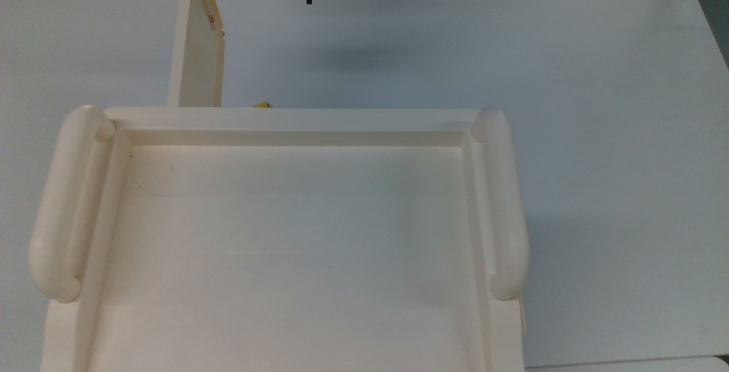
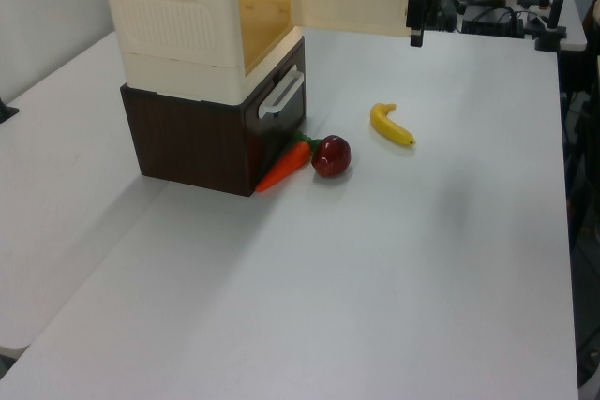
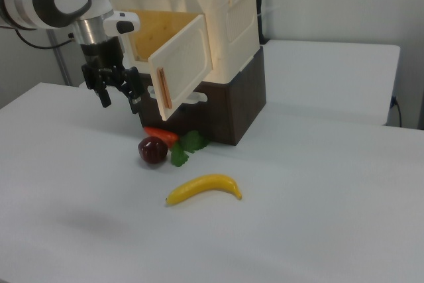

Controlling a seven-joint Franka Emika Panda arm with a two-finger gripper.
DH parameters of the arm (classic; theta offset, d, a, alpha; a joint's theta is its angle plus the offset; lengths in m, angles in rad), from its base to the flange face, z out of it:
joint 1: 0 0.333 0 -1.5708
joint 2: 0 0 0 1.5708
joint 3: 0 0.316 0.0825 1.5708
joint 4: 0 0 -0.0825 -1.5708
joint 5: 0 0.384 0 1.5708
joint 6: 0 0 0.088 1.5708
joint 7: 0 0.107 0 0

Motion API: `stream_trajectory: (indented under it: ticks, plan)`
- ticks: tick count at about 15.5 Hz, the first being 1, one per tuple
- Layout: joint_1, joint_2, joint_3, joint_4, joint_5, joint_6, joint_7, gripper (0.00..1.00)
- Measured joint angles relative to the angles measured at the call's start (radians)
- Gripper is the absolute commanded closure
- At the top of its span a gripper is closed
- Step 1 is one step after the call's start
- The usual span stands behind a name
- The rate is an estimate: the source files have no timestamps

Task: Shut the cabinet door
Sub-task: 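Move the gripper up beside the open cream cabinet door's outer edge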

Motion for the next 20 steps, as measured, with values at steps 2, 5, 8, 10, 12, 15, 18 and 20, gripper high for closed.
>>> stream_trajectory:
  ticks: [2,5,8,10,12,15,18,20]
  plan:
    - [0.0,0.0,0.0,0.0,0.0,0.0,0.0,0.0]
    - [0.0,0.0,-0.001,0.0,0.0,0.0,0.0,0.0]
    - [0.0,0.0,-0.001,0.0,0.0,0.0,0.0,0.0]
    - [0.0,0.0,-0.001,0.0,0.0,0.0,0.0,0.0]
    - [0.0,0.0,-0.001,0.0,0.0,0.0,0.0,0.01]
    - [0.0,0.0,-0.001,0.0,0.0,0.0,-0.002,0.5]
    - [0.0,0.0,-0.001,-0.001,0.0,0.0,-0.03,0.97]
    - [0.0,0.0,-0.001,0.0,0.0,0.0,-0.046,1.0]
